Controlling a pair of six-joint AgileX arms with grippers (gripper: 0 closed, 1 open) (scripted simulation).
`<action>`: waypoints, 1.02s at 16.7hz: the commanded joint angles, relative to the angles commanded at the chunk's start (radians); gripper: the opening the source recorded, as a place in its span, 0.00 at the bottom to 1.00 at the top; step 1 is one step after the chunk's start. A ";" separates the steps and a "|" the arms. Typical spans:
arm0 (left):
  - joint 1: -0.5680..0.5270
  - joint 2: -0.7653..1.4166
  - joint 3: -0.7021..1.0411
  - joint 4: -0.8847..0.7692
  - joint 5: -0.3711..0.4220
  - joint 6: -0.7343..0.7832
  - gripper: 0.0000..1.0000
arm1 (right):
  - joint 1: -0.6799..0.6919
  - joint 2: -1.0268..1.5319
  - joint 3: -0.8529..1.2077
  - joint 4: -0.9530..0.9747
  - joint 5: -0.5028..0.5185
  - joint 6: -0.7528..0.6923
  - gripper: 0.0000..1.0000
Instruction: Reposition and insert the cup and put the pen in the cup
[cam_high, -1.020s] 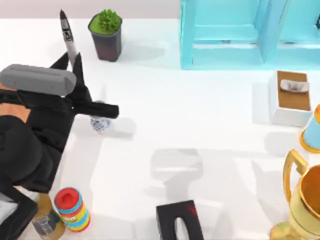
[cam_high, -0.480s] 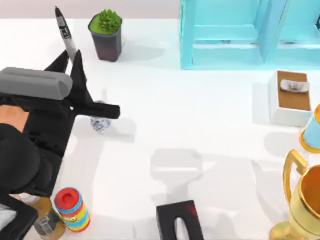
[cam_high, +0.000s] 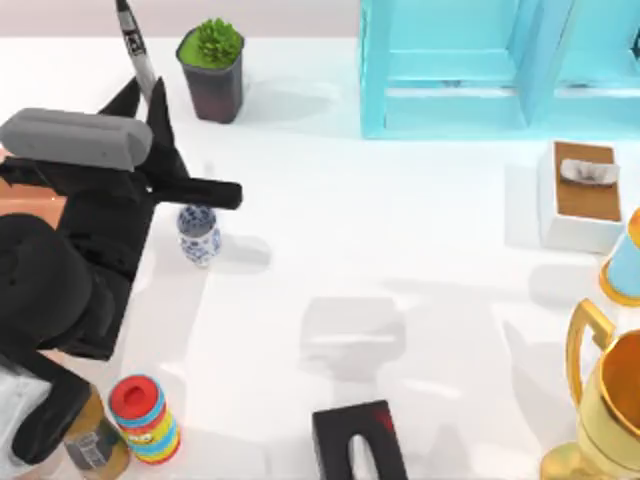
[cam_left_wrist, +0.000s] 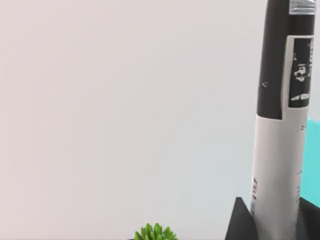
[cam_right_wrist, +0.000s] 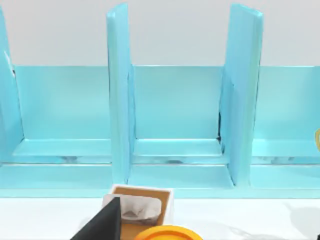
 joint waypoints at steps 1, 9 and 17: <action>0.008 0.020 0.011 0.001 0.007 0.001 0.00 | 0.000 0.000 0.000 0.000 0.000 0.000 1.00; 0.036 0.133 0.070 -0.018 0.036 0.002 0.00 | 0.000 0.000 0.000 0.000 0.000 0.000 1.00; 0.036 0.133 0.070 -0.018 0.036 0.002 0.53 | 0.000 0.000 0.000 0.000 0.000 0.000 1.00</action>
